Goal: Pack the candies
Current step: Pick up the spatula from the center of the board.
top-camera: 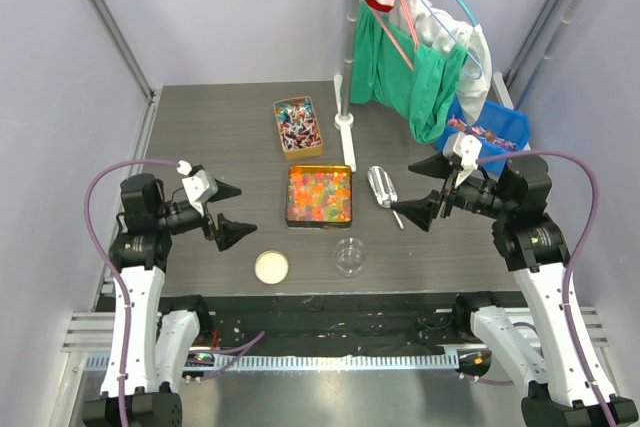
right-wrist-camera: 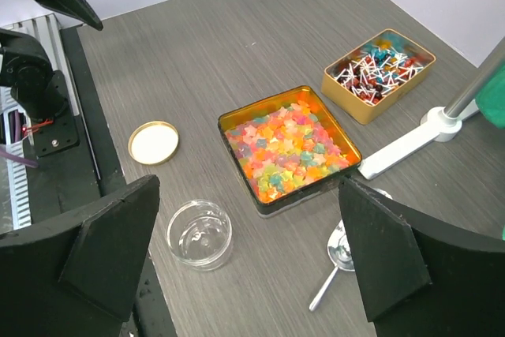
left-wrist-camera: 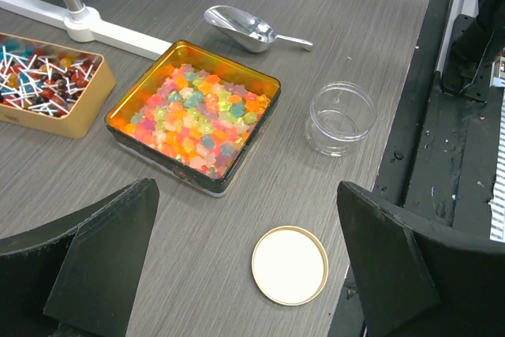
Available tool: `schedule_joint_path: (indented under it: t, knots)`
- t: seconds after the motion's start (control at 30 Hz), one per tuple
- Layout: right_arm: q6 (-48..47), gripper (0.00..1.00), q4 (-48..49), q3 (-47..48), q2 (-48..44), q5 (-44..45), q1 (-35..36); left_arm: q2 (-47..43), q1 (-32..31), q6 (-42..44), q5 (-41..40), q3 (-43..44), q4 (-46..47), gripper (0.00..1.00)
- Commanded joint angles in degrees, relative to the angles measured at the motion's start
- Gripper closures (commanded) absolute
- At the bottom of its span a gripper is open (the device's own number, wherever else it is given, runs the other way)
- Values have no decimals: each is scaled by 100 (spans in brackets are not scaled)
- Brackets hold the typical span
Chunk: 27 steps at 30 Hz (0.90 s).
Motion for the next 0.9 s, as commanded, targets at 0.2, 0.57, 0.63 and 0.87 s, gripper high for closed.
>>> schedule_joint_path:
  t: [0.2,0.57,0.63,0.87]
  knots:
    - [20,0,292,8,-54,76,-8,-52,89,21,71,169,65,0]
    - [203,0,705,-28,411,1691,1,308,97,-1139,-1298,133,1023,0]
    - [221,0,731,7,534,1833,36,491,97,-1271,-1440,195,1059,0]
    - [346,4,224,727,1825,2877,509,870,106,-1561,-1880,274,1146,0]
